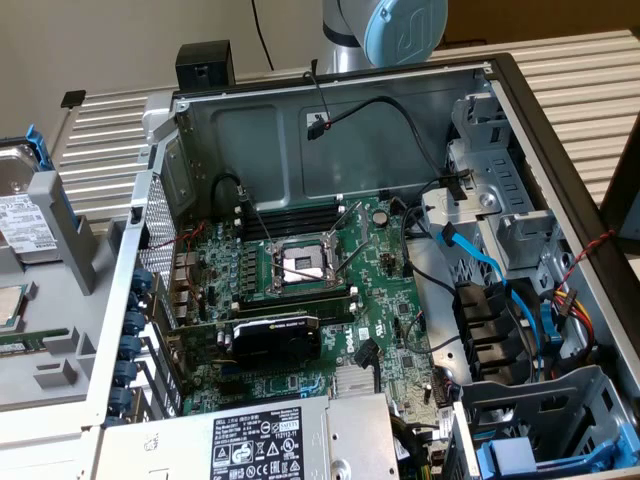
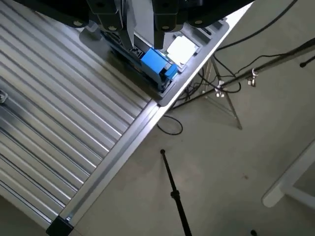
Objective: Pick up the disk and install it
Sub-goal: 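Pick up the disk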
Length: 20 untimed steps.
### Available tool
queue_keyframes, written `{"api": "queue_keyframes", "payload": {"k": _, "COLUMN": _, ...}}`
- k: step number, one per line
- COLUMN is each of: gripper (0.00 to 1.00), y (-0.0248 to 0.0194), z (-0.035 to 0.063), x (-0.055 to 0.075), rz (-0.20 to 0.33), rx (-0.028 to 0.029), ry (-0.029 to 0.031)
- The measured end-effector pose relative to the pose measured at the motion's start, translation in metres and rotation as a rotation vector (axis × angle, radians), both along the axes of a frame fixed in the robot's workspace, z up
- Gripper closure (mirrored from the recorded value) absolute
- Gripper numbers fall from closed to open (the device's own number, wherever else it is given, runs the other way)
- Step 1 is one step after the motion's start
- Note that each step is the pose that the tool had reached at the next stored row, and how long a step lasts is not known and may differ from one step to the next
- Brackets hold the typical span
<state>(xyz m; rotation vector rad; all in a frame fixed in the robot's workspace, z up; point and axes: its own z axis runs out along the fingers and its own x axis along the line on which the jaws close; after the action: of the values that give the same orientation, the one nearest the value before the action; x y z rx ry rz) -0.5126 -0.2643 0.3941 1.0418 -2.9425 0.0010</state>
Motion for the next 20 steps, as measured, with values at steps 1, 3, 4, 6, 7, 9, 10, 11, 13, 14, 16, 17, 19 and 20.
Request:
{"api": "queue_keyframes", "payload": {"k": 1, "gripper": 0.69, "y": 0.0, "z": 0.0, "x": 0.0, "rz": 0.017, "rx": 0.0, "ry": 0.0}}
{"api": "queue_keyframes", "payload": {"k": 3, "gripper": 0.69, "y": 0.0, "z": -0.0001, "x": 0.0, "rz": 0.055, "rx": 0.0, "ry": 0.0}}
{"api": "queue_keyframes", "payload": {"k": 4, "gripper": 0.69, "y": 0.0, "z": -0.0001, "x": 0.0, "rz": 0.073, "rx": 0.0, "ry": 0.0}}
{"api": "queue_keyframes", "payload": {"k": 6, "gripper": 0.69, "y": 0.0, "z": -0.0002, "x": 0.0, "rz": 0.109, "rx": 0.0, "ry": 0.0}}
{"api": "queue_keyframes", "payload": {"k": 7, "gripper": 0.69, "y": 0.0, "z": -0.0002, "x": 0.0, "rz": 0.128, "rx": 0.0, "ry": 0.0}}
{"api": "queue_keyframes", "payload": {"k": 9, "gripper": 0.69, "y": 0.0, "z": -0.0003, "x": 0.0, "rz": 0.164, "rx": 0.0, "ry": 0.0}}
{"api": "queue_keyframes", "payload": {"k": 10, "gripper": 0.69, "y": 0.0, "z": -0.0003, "x": 0.0, "rz": 0.183, "rx": 0.0, "ry": 0.0001}}
{"api": "queue_keyframes", "payload": {"k": 11, "gripper": 0.69, "y": 0.0, "z": -0.0003, "x": 0.0, "rz": 0.201, "rx": 0.0, "ry": 0.0}}
{"api": "queue_keyframes", "payload": {"k": 13, "gripper": 0.69, "y": 0.0, "z": -0.0005, "x": 0.0, "rz": 0.238, "rx": 0.0, "ry": -0.0001}}
{"api": "queue_keyframes", "payload": {"k": 14, "gripper": 0.69, "y": 0.0, "z": -0.0005, "x": 0.0, "rz": 0.255, "rx": 0.0, "ry": 0.0}}
{"api": "queue_keyframes", "payload": {"k": 16, "gripper": 0.69, "y": 0.0, "z": -0.0006, "x": 0.0, "rz": 0.292, "rx": 0.0, "ry": 0.0}}
{"api": "queue_keyframes", "payload": {"k": 17, "gripper": 0.69, "y": 0.0, "z": -0.0006, "x": 0.0, "rz": 0.31, "rx": 0.0, "ry": 0.0}}
{"api": "queue_keyframes", "payload": {"k": 19, "gripper": 0.69, "y": 0.0, "z": -0.0007, "x": 0.0, "rz": 0.347, "rx": 0.0, "ry": -0.0001}}
{"api": "queue_keyframes", "payload": {"k": 20, "gripper": 0.69, "y": 0.0, "z": -0.0008, "x": 0.0, "rz": 0.365, "rx": 0.0, "ry": 0.0}}
